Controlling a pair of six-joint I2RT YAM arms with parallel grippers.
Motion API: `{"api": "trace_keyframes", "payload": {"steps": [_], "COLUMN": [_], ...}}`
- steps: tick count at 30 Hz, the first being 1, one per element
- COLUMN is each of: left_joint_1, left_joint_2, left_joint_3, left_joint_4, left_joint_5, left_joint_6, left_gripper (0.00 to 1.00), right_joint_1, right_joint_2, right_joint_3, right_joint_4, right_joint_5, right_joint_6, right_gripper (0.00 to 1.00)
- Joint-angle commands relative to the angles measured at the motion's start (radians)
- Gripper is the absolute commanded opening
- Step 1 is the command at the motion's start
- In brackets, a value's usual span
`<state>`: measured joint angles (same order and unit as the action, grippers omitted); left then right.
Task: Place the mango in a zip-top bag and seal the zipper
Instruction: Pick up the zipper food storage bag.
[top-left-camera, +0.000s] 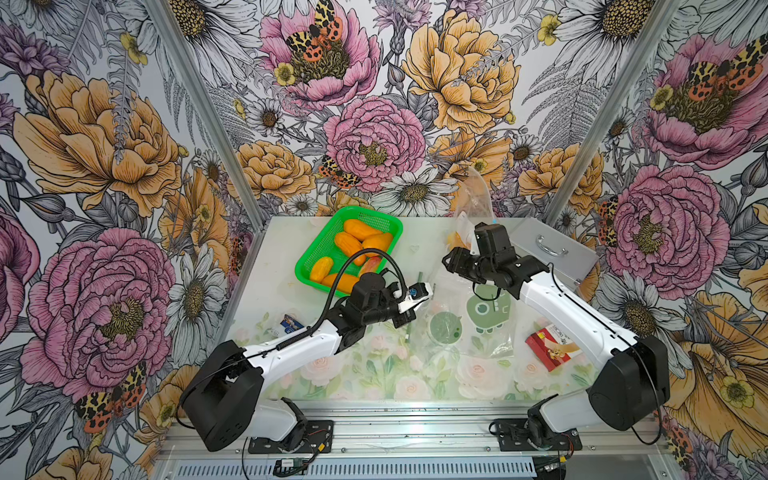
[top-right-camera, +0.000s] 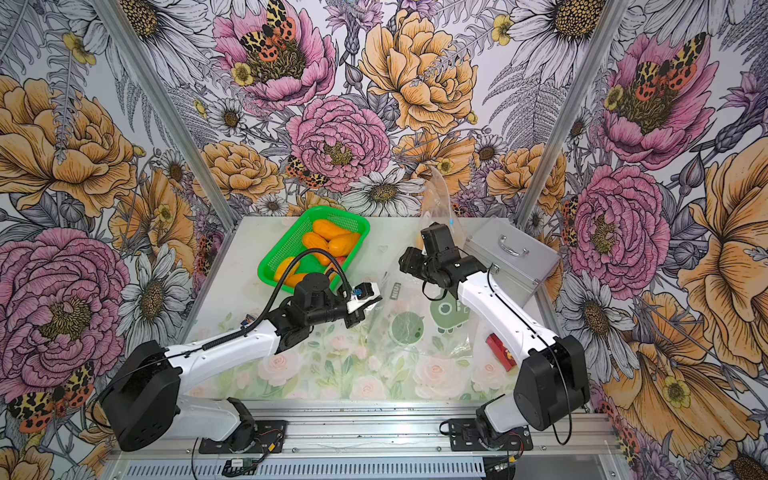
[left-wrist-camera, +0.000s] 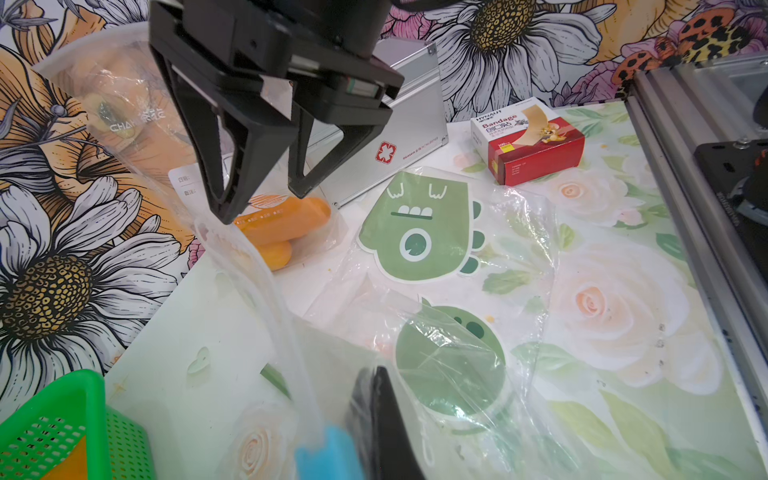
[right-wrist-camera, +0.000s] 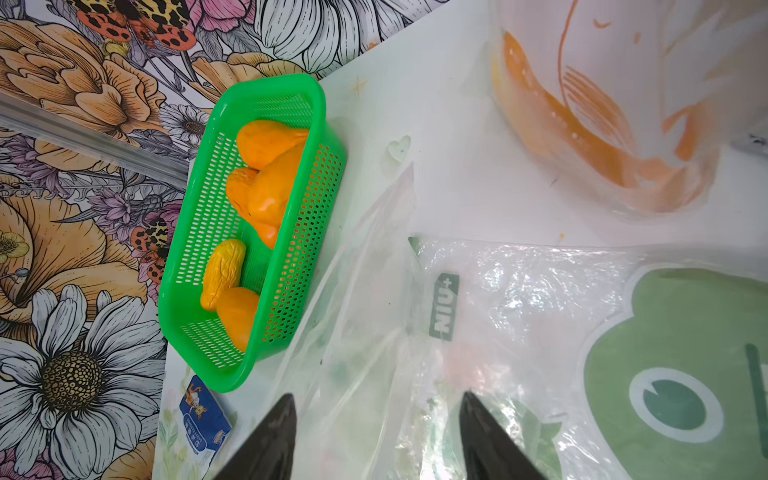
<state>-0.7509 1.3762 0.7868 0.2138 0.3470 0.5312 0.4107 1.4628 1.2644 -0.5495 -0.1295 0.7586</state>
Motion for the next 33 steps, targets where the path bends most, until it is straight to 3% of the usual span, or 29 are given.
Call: {"api": "trace_keyframes", "payload": {"steps": [1, 33], "left_joint_1": [-0.009, -0.018], "left_joint_2": [-0.002, 0.019], "left_joint_3": [-0.015, -0.006], "left_joint_4": [0.006, 0.015], "left_joint_5": [-0.02, -0.067], "left_joint_6": [0.019, 0.042], "left_gripper": [0.0, 0.0], "right_joint_1": [-0.009, 0.034], "right_joint_2": [0.009, 0.044], "right_joint_3": [0.047, 0.001], "right_joint_4": [-0.004, 0.009], "right_joint_5": [-0.005, -0.007], "right_joint_6": [-0.021, 0.037], "right_gripper": [0.63, 0.61]}}
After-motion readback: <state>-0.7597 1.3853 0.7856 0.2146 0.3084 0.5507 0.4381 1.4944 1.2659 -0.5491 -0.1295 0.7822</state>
